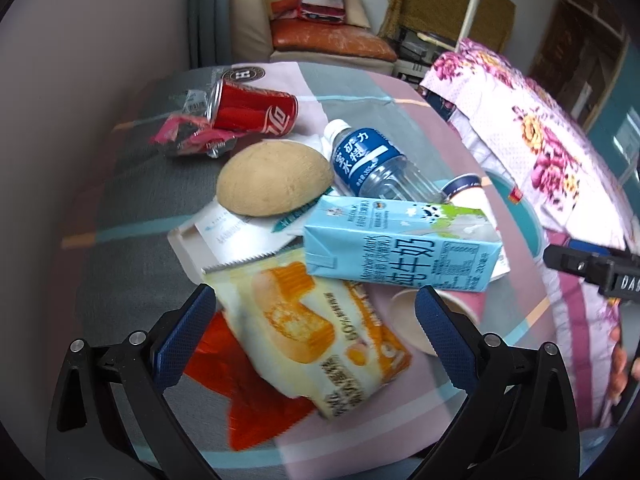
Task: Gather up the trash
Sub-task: 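Grasp the white yogurt cup with the right gripper while the left grasps the blue milk carton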
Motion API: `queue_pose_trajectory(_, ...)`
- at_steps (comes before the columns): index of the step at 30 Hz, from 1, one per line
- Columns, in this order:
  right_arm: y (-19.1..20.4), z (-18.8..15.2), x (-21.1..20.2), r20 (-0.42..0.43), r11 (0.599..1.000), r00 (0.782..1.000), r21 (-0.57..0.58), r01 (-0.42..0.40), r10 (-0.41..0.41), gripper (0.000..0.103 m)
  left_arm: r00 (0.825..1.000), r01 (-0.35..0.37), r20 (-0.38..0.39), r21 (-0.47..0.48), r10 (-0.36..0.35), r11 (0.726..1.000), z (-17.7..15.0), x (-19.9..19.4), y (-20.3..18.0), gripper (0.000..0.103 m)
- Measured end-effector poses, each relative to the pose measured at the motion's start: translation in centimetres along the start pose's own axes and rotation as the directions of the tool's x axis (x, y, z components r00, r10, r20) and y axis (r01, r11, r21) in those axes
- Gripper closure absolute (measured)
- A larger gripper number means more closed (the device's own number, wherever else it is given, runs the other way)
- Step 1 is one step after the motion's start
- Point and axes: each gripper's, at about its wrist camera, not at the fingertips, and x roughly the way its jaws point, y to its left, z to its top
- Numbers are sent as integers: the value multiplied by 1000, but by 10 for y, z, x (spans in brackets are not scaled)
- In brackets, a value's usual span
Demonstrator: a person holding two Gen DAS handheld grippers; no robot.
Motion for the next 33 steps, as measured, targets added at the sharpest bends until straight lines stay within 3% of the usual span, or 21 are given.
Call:
queue_pose_trajectory(3, -1, 2, 6, -27, 1000, 999, 8, -30, 30, 6, 999, -35, 11, 119, 34, 992, 2, 0, 5, 3)
queue_pose_trajectory(7, -5, 7, 20, -66, 997, 995, 45, -69, 72, 7, 997, -75, 11, 264, 75, 962, 2, 6, 6, 3)
queue_pose_trajectory(8, -5, 8, 23, -65, 996, 995, 48, -75, 78, 9, 997, -69, 1, 281, 71, 957, 3, 9, 8, 3)
queue_pose_trajectory(10, -4, 15, 30, -76, 996, 994, 48, -75, 79, 24, 998, -48, -23, 293, 57, 955, 6, 16, 12, 3)
queue_pose_trajectory(14, 3, 32, 50, -108, 995, 990, 42, -88, 92, 28, 999, -28, -25, 322, 38, 946, 11, 21, 10, 3)
queue_pose_trajectory(16, 5, 39, 61, -127, 994, 986, 44, -102, 107, 41, 999, -17, -25, 339, 27, 941, 12, 23, 7, 3)
queue_pose_trajectory(22, -5, 50, 93, -189, 980, 966, 126, -156, 178, 43, 999, 2, -30, 442, 13, 897, 13, 30, -9, 3)
queue_pose_trajectory(23, -5, 50, 96, -193, 978, 963, 129, -164, 187, 57, 999, 8, -31, 454, 7, 891, 13, 31, -11, 3)
queue_pose_trajectory(25, -6, 50, 98, -191, 971, 956, 132, -198, 221, 57, 1000, 13, -28, 485, 1, 874, 15, 32, -16, 3)
queue_pose_trajectory(33, -18, 45, 66, -151, 977, 970, 122, -173, 190, 57, 1000, -2, -24, 572, 19, 820, 20, 47, -29, 3)
